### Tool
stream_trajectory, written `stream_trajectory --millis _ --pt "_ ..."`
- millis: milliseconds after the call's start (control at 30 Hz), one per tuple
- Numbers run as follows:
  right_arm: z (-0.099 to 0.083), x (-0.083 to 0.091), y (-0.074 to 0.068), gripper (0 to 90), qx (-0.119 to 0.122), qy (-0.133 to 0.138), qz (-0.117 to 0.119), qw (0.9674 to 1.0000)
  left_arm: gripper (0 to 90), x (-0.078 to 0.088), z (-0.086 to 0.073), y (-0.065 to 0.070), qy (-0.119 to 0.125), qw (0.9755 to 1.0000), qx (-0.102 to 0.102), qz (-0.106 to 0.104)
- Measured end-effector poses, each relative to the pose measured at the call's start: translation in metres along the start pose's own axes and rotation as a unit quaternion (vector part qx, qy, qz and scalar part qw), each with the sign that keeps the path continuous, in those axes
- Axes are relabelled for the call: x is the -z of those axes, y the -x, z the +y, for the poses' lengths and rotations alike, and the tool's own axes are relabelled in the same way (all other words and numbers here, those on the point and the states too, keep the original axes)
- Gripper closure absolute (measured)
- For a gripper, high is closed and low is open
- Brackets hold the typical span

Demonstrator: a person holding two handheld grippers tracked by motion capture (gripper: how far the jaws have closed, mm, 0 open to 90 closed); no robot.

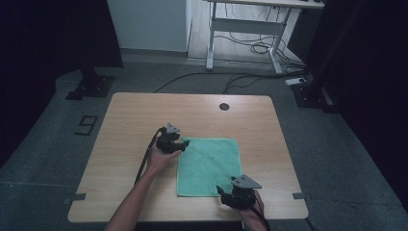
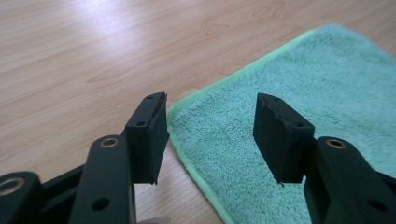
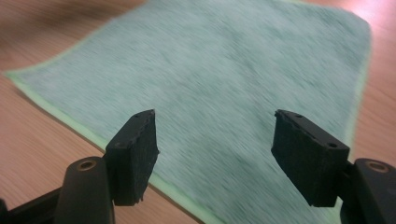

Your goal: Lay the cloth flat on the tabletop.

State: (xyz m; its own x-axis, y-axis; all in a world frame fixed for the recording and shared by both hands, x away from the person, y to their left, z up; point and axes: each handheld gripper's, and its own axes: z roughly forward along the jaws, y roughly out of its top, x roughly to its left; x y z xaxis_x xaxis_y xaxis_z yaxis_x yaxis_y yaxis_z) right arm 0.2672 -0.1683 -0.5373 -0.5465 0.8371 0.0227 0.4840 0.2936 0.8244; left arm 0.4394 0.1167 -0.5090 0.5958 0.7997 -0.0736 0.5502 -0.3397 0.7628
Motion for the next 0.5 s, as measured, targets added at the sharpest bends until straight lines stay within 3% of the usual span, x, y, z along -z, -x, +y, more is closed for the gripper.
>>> stream_trajectory --millis 300,500 --pt "0.018 -0.018 -0.029 30.7 0.029 0.008 0.044 0.9986 44.1 0.018 -0.002 -0.012 0.003 0.9999 0.006 0.016" --pt "0.028 -0.029 -0.043 30.6 0.041 0.01 0.06 0.9973 44.6 0.021 -0.003 -0.017 0.004 0.9997 0.015 0.021"
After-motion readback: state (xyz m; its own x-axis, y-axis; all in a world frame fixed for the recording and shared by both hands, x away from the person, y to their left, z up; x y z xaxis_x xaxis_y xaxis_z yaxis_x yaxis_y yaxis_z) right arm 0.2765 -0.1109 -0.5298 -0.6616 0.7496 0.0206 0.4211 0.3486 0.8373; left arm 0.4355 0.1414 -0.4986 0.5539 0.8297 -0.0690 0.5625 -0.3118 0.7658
